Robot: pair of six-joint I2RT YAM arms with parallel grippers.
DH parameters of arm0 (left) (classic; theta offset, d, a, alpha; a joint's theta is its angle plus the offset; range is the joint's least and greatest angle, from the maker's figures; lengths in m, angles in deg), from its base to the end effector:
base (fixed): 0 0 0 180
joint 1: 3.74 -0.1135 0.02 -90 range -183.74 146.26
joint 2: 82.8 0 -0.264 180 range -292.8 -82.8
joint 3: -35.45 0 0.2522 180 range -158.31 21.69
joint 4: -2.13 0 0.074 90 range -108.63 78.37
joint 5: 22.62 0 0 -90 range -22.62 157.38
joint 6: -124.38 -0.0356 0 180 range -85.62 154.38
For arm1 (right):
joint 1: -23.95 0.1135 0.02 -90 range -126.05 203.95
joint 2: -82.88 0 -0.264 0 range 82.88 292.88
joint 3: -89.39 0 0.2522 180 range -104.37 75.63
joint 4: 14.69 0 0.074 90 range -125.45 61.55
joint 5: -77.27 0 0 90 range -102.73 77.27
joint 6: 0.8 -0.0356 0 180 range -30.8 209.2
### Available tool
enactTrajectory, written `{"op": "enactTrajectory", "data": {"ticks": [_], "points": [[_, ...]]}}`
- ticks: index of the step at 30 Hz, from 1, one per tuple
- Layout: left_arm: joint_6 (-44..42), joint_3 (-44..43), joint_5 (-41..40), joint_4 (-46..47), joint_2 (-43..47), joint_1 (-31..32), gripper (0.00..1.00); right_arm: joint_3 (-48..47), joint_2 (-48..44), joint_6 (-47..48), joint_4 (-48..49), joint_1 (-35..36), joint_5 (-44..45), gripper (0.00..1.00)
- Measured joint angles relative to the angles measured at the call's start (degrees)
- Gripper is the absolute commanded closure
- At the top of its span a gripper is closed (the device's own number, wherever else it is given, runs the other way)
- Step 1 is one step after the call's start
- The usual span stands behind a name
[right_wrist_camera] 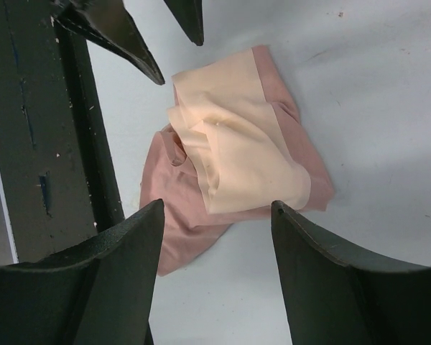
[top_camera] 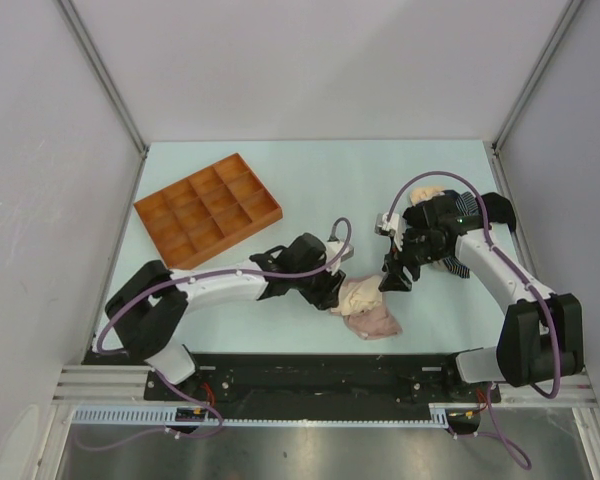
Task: Roll the underwear
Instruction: Flatten out the underwear at the center of the board.
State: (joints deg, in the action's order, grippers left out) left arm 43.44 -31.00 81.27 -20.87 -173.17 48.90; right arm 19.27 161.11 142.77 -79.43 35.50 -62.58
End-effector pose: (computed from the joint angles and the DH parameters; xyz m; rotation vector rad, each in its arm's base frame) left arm 0.1913 -0.2646 0.1959 1.0426 2.2833 -0.7697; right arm 0.2340 0.0756 0.2437 -1.4392 1.9401 0.9151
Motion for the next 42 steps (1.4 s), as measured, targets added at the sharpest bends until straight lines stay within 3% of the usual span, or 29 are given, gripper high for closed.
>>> {"op": "enactTrajectory", "data": {"ticks": [20, 23, 24, 31, 42], "points": [[11.5, -0.4, -3.8, 2.7, -7.9, 1.0, 0.58, 0.0, 1.2, 0.2, -0.1, -0.4, 0.3, 0.35], [11.7, -0.4, -5.4, 2.1, -7.9, 1.2, 0.65, 0.0, 1.3, 0.3, -0.2, -0.4, 0.4, 0.35], [11.9, -0.4, -5.6, 2.1, -7.9, 1.3, 0.74, 0.0, 1.3, 0.3, -0.2, -0.4, 0.4, 0.35], [13.4, -0.4, -5.5, 2.8, -7.9, 1.7, 1.0, 0.0, 1.5, 0.5, -0.4, -0.4, 0.4, 0.35], [15.6, -0.2, -2.7, 4.6, -2.8, 0.8, 1.0, 0.7, 3.2, 1.3, -0.6, 0.1, 2.1, 0.34]]}}
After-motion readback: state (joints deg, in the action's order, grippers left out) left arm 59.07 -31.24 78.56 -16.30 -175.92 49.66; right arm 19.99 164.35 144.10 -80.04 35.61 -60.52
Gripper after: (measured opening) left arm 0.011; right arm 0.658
